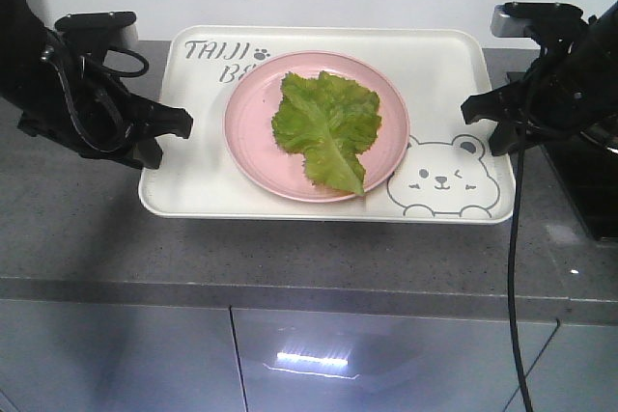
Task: Transfer vegetables to tray and serve
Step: 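Drive forward until the tray is above the new counter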
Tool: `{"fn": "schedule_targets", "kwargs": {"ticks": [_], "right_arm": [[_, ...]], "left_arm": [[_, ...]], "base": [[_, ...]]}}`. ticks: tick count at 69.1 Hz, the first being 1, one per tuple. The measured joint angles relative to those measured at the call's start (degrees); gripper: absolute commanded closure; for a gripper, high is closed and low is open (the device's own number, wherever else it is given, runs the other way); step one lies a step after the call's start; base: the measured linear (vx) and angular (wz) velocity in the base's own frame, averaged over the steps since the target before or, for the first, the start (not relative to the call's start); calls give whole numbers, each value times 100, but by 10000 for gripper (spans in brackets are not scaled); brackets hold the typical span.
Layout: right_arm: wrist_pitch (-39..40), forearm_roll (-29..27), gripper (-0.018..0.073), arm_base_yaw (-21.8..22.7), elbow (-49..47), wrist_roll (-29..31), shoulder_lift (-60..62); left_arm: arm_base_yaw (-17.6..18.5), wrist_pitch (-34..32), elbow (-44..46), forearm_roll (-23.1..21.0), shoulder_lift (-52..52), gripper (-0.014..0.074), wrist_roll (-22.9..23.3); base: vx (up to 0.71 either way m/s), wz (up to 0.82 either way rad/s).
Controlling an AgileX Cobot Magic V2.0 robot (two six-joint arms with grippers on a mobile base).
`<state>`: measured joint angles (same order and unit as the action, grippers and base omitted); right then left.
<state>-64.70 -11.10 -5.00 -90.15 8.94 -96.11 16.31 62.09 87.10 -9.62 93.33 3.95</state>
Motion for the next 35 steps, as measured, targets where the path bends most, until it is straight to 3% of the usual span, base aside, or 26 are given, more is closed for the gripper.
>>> {"fn": "schedule_targets", "kwargs": {"ticks": [35], "right_arm": [[0,0,565,0,0,0,0]], "left_arm": [[0,0,0,0,0,602,0]], "base": [[7,0]]}}
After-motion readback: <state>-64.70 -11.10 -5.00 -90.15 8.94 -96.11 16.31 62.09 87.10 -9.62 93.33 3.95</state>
